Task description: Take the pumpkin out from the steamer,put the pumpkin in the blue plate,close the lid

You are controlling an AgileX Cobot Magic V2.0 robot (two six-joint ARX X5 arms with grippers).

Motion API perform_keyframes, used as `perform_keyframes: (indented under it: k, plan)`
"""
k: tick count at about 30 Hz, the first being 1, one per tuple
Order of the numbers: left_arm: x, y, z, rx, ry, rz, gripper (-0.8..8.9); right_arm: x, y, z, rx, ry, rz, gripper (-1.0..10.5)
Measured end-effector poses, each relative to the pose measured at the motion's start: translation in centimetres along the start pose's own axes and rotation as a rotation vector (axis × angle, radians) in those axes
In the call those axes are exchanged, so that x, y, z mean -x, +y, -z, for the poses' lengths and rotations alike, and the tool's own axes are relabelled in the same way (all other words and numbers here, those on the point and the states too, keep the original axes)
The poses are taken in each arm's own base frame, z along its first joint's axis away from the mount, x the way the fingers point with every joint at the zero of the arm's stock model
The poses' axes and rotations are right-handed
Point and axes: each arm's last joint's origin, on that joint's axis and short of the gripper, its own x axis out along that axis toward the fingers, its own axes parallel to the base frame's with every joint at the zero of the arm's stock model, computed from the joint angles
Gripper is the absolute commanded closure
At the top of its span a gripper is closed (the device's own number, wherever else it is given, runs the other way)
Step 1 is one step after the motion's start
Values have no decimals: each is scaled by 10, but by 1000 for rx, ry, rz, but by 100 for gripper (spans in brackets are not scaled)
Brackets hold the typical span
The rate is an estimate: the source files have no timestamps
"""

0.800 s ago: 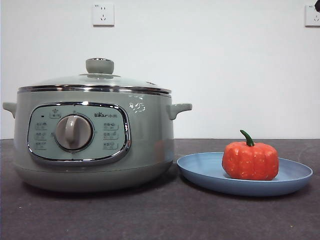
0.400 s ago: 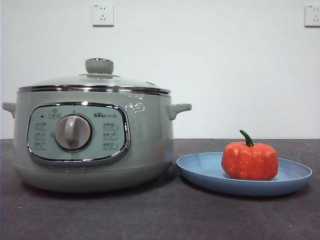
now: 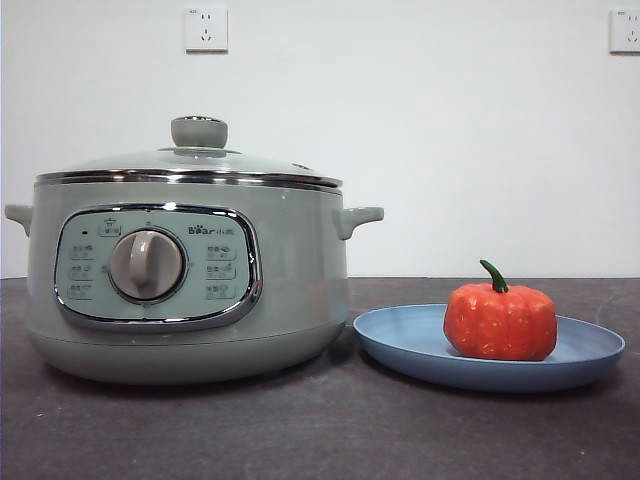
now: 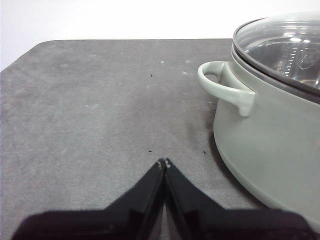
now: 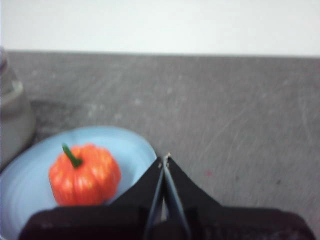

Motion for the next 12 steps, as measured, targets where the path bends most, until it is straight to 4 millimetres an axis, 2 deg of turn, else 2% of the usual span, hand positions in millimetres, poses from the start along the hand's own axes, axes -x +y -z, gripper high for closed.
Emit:
perform_keyframes:
  k: [4, 12]
  plan:
    - [0, 0, 0, 0, 0, 0, 817, -4, -1, 19, -2, 12, 5, 963]
    - [0, 0, 0, 0, 0, 0, 817, -5, -1, 23, -3, 7, 5, 963]
